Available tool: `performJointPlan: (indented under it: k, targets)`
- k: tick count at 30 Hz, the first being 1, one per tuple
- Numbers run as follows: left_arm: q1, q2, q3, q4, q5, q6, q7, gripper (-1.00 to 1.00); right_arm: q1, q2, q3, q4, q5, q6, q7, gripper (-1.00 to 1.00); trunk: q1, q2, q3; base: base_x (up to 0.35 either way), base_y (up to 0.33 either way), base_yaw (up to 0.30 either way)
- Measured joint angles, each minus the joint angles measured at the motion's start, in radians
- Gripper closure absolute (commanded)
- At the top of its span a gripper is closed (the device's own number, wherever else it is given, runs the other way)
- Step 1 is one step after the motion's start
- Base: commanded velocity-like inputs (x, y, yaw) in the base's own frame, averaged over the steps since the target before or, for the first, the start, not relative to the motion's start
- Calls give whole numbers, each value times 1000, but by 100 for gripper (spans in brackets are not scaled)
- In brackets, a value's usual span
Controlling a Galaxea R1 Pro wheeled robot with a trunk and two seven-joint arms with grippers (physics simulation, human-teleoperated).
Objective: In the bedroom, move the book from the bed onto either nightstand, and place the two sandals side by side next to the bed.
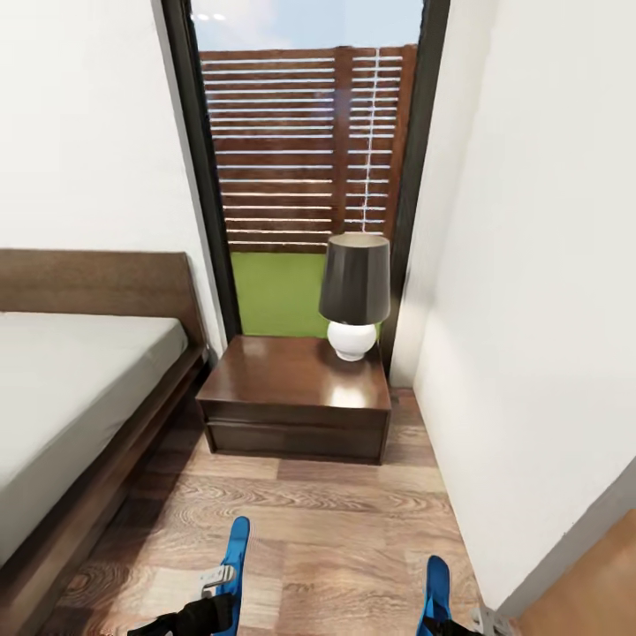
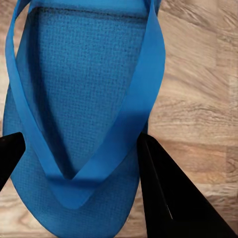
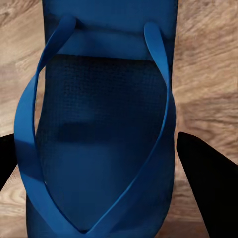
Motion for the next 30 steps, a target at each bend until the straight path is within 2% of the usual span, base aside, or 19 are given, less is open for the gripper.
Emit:
performJointPlan:
  k: [30]
  targets:
    - [0, 0, 1, 0, 0, 0, 0, 100, 0, 1, 0, 0, 0, 0, -4, 100, 0, 0, 0, 4, -19, 293]
